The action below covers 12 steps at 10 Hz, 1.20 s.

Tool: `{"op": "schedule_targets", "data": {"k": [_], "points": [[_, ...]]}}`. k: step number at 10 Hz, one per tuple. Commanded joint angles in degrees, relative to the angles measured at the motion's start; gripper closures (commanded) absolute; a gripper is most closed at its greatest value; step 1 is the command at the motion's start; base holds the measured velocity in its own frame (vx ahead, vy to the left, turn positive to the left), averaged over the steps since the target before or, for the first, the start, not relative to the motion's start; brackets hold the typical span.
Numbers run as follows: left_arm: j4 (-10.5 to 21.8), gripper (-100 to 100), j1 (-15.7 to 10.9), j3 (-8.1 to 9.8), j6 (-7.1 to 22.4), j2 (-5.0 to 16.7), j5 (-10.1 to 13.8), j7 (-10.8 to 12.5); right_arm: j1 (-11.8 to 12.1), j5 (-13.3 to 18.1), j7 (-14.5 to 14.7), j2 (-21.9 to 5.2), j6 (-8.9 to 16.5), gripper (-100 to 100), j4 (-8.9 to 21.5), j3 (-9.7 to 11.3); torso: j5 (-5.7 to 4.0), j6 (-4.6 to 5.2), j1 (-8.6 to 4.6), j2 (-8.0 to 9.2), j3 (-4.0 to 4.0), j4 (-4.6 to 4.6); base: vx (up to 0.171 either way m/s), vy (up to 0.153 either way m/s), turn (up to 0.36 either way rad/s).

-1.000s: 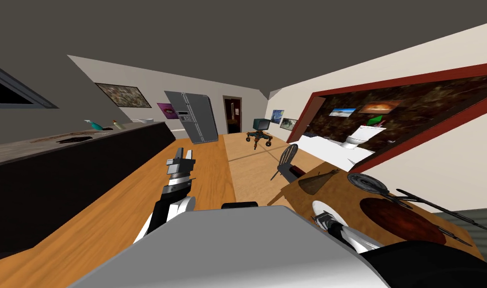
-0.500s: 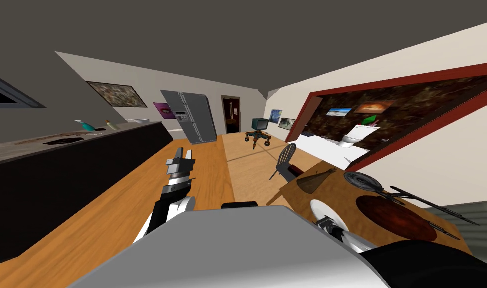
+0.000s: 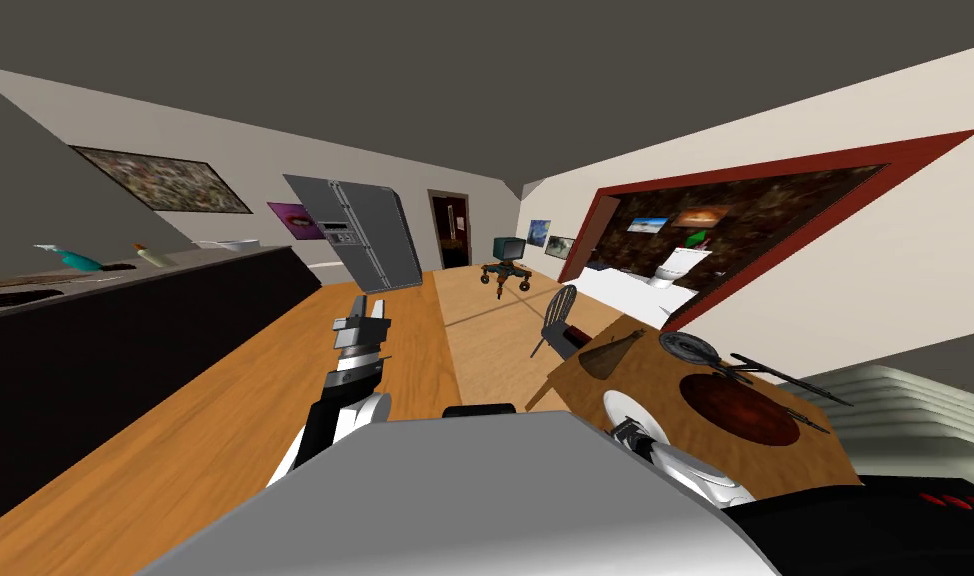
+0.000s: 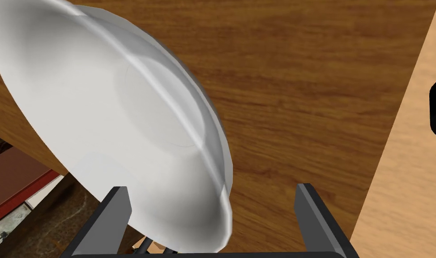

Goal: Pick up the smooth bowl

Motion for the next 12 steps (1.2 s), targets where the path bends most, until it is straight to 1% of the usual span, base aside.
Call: {"op": "schedule_targets", "data": {"k": [1,4,5,6,10,11,12], "points": [[0.0,0,0.0,0.0,0.0,0.0,0.0,0.0,-0.7,0.29,-0.43,-0.59,2.73,-100,-2.7,2.56,0.0,0.0,0.0,0.0,0.0,0.0,0.045,-0.089,-0.163],[0.0,0,0.0,0.0,0.0,0.0,0.0,0.0,-3.55,0.33,-0.89,-1.21,7.05,-100,-6.1,7.62,0.01,-0.02,0.01,0.02,0.02,0.01,0.048,-0.079,-0.156],[0.0,0,0.0,0.0,0.0,0.0,0.0,0.0,-2.93,0.21,-0.72,-1.08,6.23,-100,-5.66,6.66,0.01,-0.01,0.02,-0.02,-0.01,0.0,0.029,-0.03,-0.024],[0.0,0,-0.01,-0.01,0.0,0.0,0.0,0.0,-3.05,0.15,-0.7,-1.11,6.62,100,-5.81,6.89,0.03,-0.04,0.16,0.06,0.03,0.01,0.005,-0.006,0.007],[0.0,0,-0.01,-0.01,0.0,-0.01,0.0,0.0,-3.05,0.13,-0.76,-1.1,6.59,100,-5.8,6.84,0.08,-0.06,0.3,0.18,0.1,0.03,0.0,0.0,0.0],[0.0,0,-0.01,-0.01,0.0,-0.01,0.0,0.0,-3.05,0.13,-0.76,-1.09,6.59,0,-5.8,6.84,0.09,-0.06,0.31,0.19,0.1,0.03,0.0,0.0,0.0],[0.0,0,-0.01,-0.01,0.0,-0.01,0.0,0.0,-1.65,0.3,-0.58,-0.8,4.17,100,-3.83,4.3,0.1,-0.06,0.32,0.19,0.11,0.04,-0.04,0.05,0.212]]}}
